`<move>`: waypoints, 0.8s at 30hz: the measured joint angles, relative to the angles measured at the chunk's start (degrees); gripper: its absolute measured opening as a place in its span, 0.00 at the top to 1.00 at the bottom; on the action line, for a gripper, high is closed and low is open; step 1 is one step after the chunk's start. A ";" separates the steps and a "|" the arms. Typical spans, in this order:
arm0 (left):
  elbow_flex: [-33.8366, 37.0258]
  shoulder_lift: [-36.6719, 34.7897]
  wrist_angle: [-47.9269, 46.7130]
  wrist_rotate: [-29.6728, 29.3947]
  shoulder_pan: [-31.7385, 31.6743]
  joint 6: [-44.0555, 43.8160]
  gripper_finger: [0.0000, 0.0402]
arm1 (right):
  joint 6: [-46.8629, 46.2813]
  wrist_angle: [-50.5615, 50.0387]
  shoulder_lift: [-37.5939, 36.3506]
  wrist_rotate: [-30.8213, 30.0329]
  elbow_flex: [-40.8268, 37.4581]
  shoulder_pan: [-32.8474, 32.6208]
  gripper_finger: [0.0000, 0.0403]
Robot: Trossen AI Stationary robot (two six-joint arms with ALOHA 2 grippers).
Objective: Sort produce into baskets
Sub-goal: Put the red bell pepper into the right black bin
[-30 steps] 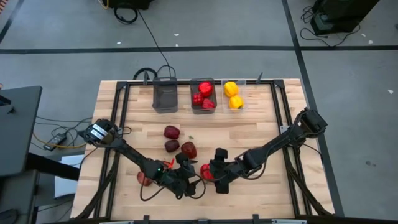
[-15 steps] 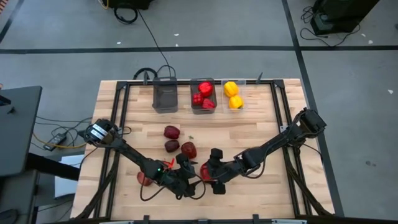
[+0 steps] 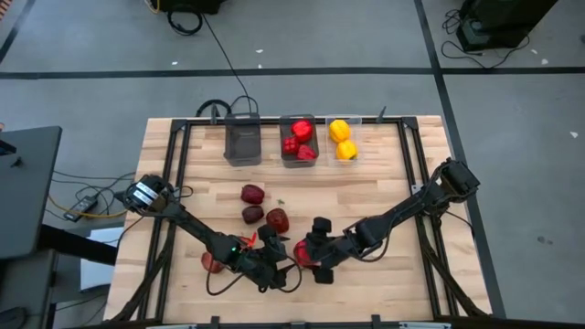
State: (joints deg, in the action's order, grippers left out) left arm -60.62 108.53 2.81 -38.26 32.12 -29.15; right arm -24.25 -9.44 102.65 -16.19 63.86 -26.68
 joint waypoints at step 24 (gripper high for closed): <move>0.00 -5.67 -6.77 -1.37 0.33 0.08 0.02 | 0.28 0.65 4.27 4.01 -0.07 2.78 0.15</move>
State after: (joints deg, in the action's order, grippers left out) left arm -60.62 102.86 -3.96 -39.63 32.45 -29.07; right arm -23.97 -8.79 106.92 -12.18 63.79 -23.89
